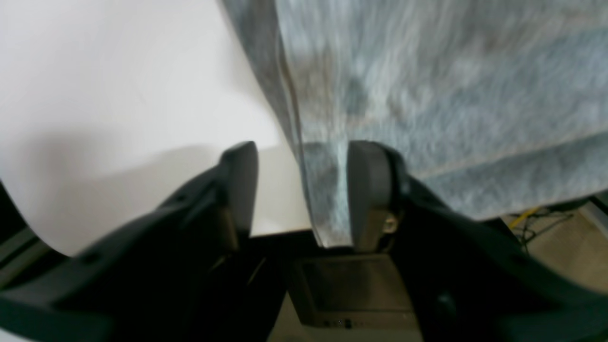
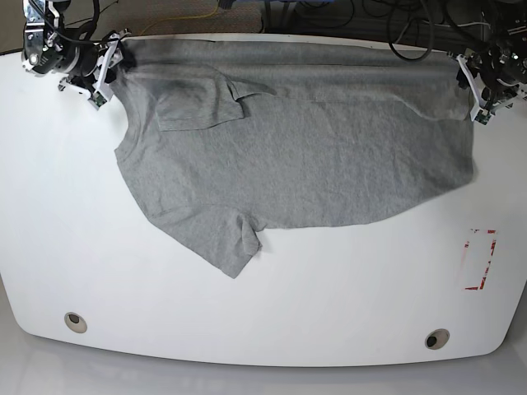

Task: Layout the t-shirt on the table in an organized manner, then fold the t-shirt properly
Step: 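Release the shirt and move the right gripper to the sleeve hem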

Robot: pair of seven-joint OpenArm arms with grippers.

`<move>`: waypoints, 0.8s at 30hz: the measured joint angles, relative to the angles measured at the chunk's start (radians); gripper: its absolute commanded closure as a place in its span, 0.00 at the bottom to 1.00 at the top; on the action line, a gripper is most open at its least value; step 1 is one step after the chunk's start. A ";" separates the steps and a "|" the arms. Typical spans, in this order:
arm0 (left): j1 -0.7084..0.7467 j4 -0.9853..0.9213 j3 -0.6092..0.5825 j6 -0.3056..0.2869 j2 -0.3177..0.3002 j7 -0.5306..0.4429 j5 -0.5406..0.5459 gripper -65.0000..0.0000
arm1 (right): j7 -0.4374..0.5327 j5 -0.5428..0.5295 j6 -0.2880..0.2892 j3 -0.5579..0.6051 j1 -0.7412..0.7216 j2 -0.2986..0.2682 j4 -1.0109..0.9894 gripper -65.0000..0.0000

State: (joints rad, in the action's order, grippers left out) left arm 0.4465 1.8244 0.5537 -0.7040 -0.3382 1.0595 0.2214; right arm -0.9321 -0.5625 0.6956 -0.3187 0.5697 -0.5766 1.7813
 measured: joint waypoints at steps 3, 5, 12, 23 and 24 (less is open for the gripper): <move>-0.028 0.002 0.000 0.001 0.000 0.016 0.000 0.49 | 0.002 -0.003 0.002 -0.019 -0.002 0.003 0.020 0.24; -0.047 0.003 0.000 0.001 -0.001 0.043 0.003 0.49 | 0.001 -0.011 0.004 -0.042 -0.002 0.004 0.027 0.21; -0.114 0.004 0.024 0.002 -0.001 0.114 0.005 0.49 | -0.014 0.002 0.001 -0.113 -0.002 0.003 0.060 0.21; -0.251 0.009 0.053 0.004 -0.008 0.128 0.002 0.49 | -0.098 -0.004 0.004 -0.179 -0.143 0.006 0.120 0.21; -0.269 0.010 0.053 0.003 -0.006 0.128 0.001 0.49 | -0.098 -0.002 0.003 -0.177 -0.170 0.006 0.117 0.21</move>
State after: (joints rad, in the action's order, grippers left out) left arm 0.1772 1.8343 0.6067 -0.7006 -0.3443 1.1877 0.2222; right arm -1.0298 -0.5648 0.6991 -0.4961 0.4000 -0.5705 1.8984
